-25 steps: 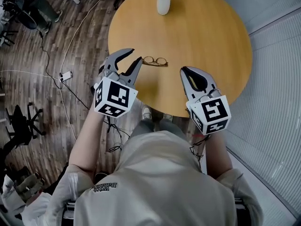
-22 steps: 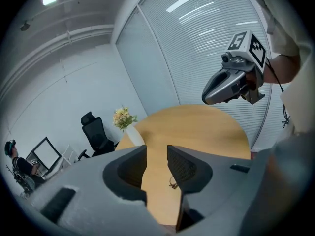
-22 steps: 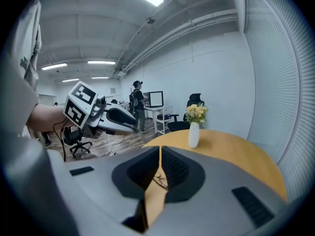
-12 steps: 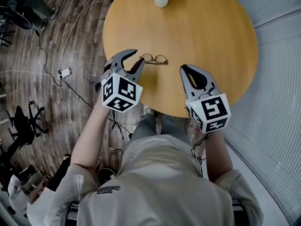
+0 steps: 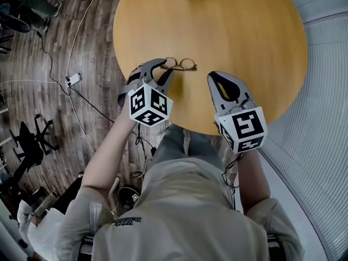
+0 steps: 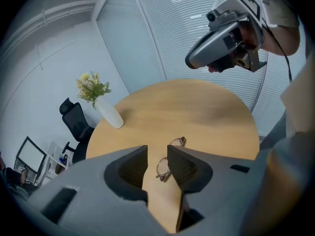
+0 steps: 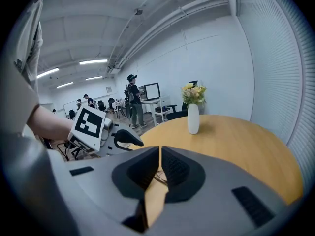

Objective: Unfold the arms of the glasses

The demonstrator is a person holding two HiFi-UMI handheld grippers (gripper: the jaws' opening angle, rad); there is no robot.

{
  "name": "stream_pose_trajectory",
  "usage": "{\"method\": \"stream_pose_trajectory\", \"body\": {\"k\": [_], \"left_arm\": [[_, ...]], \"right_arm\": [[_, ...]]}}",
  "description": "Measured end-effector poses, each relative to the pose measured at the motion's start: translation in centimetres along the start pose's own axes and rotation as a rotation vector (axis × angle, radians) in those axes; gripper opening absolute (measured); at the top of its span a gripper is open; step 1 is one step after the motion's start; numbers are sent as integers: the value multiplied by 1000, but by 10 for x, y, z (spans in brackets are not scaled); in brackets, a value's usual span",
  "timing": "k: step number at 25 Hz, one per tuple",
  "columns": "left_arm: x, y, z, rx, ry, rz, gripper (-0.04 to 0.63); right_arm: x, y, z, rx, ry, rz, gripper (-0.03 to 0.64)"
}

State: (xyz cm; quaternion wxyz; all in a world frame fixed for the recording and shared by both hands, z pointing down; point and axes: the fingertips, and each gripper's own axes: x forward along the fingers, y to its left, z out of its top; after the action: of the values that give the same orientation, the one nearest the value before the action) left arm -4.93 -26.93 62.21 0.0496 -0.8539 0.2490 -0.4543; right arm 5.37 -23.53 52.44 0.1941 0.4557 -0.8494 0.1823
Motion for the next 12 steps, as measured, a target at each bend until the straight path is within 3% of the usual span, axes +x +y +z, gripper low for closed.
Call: {"method": "stream_pose_trajectory", "body": {"k": [12], "left_arm": [[64,-19,-28,118,113,-32,118]], "right_arm": [[26,-8,-57,92,83,11,37]]}}
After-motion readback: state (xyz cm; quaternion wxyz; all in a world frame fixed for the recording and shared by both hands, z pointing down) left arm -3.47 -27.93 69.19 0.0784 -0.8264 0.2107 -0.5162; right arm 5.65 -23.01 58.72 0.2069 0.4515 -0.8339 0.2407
